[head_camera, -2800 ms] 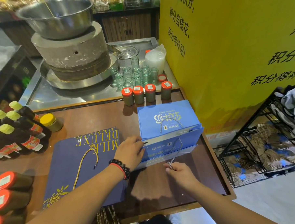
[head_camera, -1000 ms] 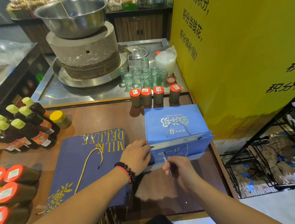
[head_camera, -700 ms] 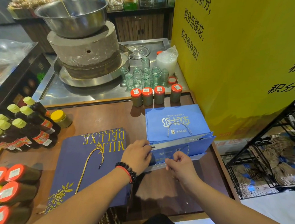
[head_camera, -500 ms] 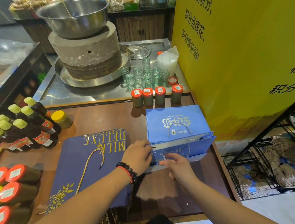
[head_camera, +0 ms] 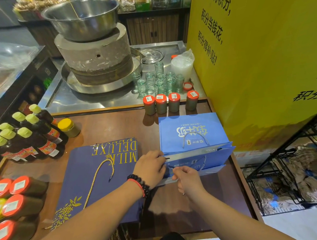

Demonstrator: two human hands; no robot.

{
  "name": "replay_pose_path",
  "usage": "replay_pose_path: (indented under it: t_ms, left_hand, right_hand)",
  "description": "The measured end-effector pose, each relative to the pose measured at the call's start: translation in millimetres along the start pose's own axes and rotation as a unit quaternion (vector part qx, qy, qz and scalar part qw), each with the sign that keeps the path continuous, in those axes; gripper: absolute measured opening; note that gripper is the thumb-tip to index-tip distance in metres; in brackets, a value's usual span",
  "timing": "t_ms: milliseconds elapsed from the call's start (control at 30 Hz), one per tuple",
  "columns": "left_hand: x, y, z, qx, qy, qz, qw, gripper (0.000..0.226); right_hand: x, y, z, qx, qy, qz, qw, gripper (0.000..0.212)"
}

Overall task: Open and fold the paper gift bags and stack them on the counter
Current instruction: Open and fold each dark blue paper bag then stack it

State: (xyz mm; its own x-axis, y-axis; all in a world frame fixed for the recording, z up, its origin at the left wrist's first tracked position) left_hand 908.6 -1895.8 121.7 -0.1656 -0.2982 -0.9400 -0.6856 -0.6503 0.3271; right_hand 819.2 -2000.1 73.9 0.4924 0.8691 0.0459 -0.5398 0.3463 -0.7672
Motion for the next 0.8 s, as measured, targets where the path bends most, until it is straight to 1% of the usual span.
replay_pose_path:
  t_ms: [133,267,533,800]
  left_hand:
    - [0,0,-1,-0.003,-0.001,-0.002,1.0,0.021]
    - [0,-1,-1,-0.005,-0.005,-0.001,1.0,0.02]
    - [-1,-1,-3,-0.011,-0.013,0.01,1.0,0.024]
    - [2,-3,-4,-0.017,-0.026,0.001,1.0,0.026]
  right_hand:
    - [2,0,2,0.0,0.005,-0.029,1.0,0.02]
    - [6,2,5,-0.005,0.004,-0.06,0.998,0.013]
    - [10,0,9,-0.035,0.006,-0.074,0.997,0.009]
    - [13,0,7,-0.034,0.023,-0.071,0.997,0.009]
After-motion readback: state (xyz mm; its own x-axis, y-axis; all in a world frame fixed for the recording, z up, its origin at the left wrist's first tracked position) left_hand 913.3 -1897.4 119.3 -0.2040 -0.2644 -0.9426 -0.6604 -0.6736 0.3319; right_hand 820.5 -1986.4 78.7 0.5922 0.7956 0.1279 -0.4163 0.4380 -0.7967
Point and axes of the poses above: each hand's wrist, its own z-axis away from the middle knuckle, its own x-axis out of the palm, y = z × x, the point moved 6 cm from there along -z, towards the middle knuckle, and after that the axes turned 2 degrees about z, right-handed, at the moved point
